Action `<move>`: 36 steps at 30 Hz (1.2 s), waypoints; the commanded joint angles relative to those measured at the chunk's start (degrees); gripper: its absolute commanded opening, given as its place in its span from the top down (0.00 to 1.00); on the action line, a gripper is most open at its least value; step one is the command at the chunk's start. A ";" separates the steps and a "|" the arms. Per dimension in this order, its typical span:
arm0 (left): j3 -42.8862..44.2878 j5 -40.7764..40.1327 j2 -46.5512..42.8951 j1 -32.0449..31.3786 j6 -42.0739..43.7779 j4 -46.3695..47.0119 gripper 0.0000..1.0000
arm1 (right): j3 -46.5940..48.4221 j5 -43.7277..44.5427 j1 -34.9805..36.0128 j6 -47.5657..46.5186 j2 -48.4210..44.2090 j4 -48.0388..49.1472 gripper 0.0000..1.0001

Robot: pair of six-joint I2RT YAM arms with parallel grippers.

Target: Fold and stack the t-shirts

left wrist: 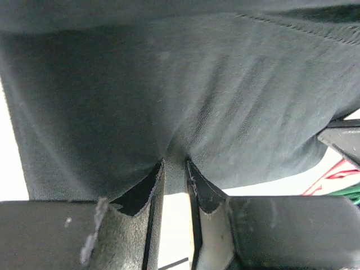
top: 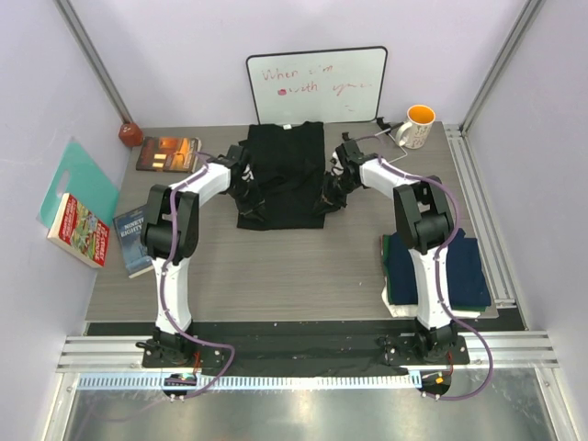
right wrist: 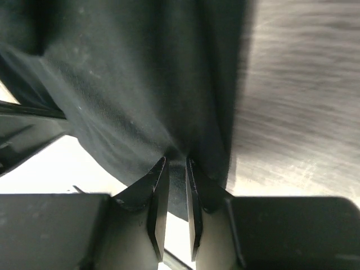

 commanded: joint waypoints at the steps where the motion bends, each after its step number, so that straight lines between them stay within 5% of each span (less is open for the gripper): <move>1: 0.35 -5.07 1.16 -2.05 3.80 -3.54 0.79 | 1.64 5.80 3.25 -8.18 2.12 -9.23 0.76; 5: -0.61 -7.71 1.42 -3.37 4.77 -4.95 0.80 | 2.17 11.25 5.97 -12.91 3.53 -13.46 0.78; 6: -0.87 -8.06 1.51 -3.63 4.68 -5.56 0.83 | 2.08 12.30 6.59 -13.36 3.62 -14.34 0.87; 7: -1.05 -8.33 1.60 -3.90 4.68 -6.00 0.97 | 1.65 14.23 7.03 -13.98 3.62 -14.69 0.92; 9: -1.67 -8.85 1.69 -4.33 4.68 -7.75 1.00 | 1.12 16.09 8.26 -15.12 3.36 -15.83 0.99; 20: -10.78 -12.11 -4.54 -9.34 7.32 -18.31 1.00 | -10.65 21.28 10.81 -15.57 -3.50 -17.51 0.99; 28: -25.21 -10.27 -15.79 -11.45 4.59 -18.49 1.00 | -24.26 20.05 13.53 -14.60 -13.33 -17.86 0.99; 36: -29.62 -7.81 -18.61 -13.13 4.50 -17.17 0.96 | -30.00 19.70 16.88 -12.58 -19.23 -18.74 0.96</move>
